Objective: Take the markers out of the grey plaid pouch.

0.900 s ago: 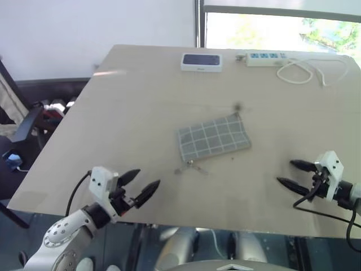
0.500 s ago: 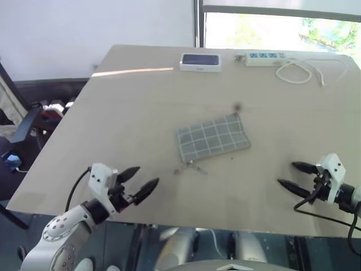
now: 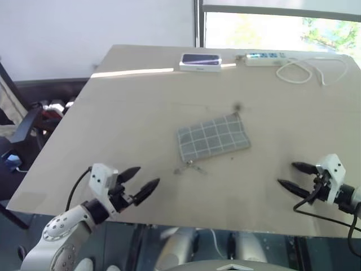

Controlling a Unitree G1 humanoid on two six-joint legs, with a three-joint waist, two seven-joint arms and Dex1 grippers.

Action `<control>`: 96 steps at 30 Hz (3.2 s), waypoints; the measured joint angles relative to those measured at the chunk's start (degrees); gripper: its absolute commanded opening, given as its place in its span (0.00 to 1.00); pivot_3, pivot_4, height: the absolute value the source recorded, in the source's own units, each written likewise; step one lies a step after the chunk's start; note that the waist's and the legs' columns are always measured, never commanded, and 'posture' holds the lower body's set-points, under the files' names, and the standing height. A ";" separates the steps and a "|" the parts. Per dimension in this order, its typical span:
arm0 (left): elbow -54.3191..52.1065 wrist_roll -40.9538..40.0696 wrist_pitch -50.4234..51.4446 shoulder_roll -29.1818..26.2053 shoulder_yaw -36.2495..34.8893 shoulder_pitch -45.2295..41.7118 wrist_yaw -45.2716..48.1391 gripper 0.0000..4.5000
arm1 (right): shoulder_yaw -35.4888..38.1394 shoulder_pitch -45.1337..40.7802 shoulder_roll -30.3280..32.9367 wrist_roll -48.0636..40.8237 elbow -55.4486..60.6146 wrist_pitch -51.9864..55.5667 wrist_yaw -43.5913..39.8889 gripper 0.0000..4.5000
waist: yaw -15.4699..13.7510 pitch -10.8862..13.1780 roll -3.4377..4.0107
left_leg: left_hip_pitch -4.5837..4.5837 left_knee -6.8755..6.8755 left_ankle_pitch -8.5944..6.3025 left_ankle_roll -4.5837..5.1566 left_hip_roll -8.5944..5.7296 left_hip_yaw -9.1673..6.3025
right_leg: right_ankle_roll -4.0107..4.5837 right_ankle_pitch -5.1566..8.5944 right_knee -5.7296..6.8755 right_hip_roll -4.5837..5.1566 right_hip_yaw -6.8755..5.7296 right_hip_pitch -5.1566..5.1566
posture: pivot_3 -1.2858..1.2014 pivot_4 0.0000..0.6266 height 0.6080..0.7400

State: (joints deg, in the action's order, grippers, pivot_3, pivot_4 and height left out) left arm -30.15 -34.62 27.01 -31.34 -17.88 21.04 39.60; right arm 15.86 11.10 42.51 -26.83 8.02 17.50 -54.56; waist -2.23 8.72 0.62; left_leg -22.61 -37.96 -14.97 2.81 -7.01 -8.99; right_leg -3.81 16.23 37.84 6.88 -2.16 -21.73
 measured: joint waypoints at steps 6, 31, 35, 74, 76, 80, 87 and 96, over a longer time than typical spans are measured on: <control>6.91 16.27 -14.35 -7.42 4.34 -3.05 2.29 0.99 | 0.21 0.35 -0.26 -1.78 1.97 1.76 -0.04 1.00 | -0.05 0.00 0.01 | 0.02 0.12 0.00 0.00 0.02 0.09 | 0.00 0.00 -0.03 -0.01 0.07 -0.02 | 0.52 0.24 0.98; 68.22 53.15 -83.77 2.72 35.72 -52.37 -4.48 0.56 | 0.39 3.66 -2.08 -14.94 18.47 12.90 1.34 1.00 | -0.75 -0.16 -0.24 | 0.06 -0.17 0.00 0.05 -0.19 0.09 | -0.38 -0.21 0.03 0.07 0.09 0.08 | 0.52 0.24 0.98; 70.46 53.42 -86.59 4.00 36.73 -55.18 -5.08 0.15 | -0.58 4.00 -3.42 -13.25 19.59 12.14 3.30 1.00 | -0.41 -0.21 -0.22 | 0.05 -0.19 0.01 0.05 -0.19 0.07 | -0.38 -0.22 0.09 0.10 0.09 0.07 | 0.52 0.24 0.98; 62.70 55.46 -82.54 6.09 39.24 -53.74 -6.21 0.00 | -22.06 -22.11 -2.18 5.19 15.28 20.90 9.46 0.01 | 0.16 -0.49 -0.19 | 0.04 -0.32 0.03 0.12 -0.31 0.03 | -0.47 -0.24 0.12 -0.07 0.21 0.04 | 0.52 0.24 0.98; 61.17 52.73 -81.64 5.83 39.69 -52.57 -4.51 0.00 | -19.76 -22.05 -2.05 5.49 13.24 20.77 10.88 0.01 | 0.27 -0.49 -0.19 | 0.02 -0.31 0.02 0.12 -0.31 0.03 | -0.47 -0.24 0.11 0.05 0.22 0.03 | 0.52 0.24 0.98; 56.38 44.02 -73.61 5.48 39.82 -49.33 1.95 0.00 | -15.04 -22.14 -2.05 10.18 4.88 20.88 19.36 0.01 | 0.73 -0.48 -0.19 | -0.07 -0.29 0.02 0.12 -0.31 0.04 | -0.47 -0.23 0.10 0.10 0.24 -0.03 | 0.52 0.24 0.98; 46.94 39.13 -57.10 5.62 39.03 -45.83 4.72 0.00 | -8.69 -23.99 -4.87 13.03 -2.05 20.28 30.56 0.01 | 2.12 -0.47 -0.18 | -0.08 -0.29 0.03 0.12 -0.27 0.07 | -0.47 -0.24 0.18 0.05 0.32 -0.07 | 0.52 0.24 0.98; 41.57 36.49 -48.31 2.59 35.14 -44.60 6.30 0.00 | -4.17 -24.09 -3.92 5.81 4.08 23.40 24.97 0.53 | 2.82 -0.45 -0.15 | -0.09 -0.27 0.03 0.12 -0.25 0.06 | -0.47 -0.24 0.14 0.01 0.33 -0.07 | 0.52 0.24 0.98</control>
State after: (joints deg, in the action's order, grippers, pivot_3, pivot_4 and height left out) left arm 11.42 1.87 -21.30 -28.75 17.26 -23.56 45.91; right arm 11.69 -12.99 38.59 -21.01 12.10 40.90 -29.59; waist 0.59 8.27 0.47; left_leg -22.70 -38.23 -14.94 2.93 -7.25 -8.93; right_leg -4.27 15.99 37.98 6.89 -1.83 -21.80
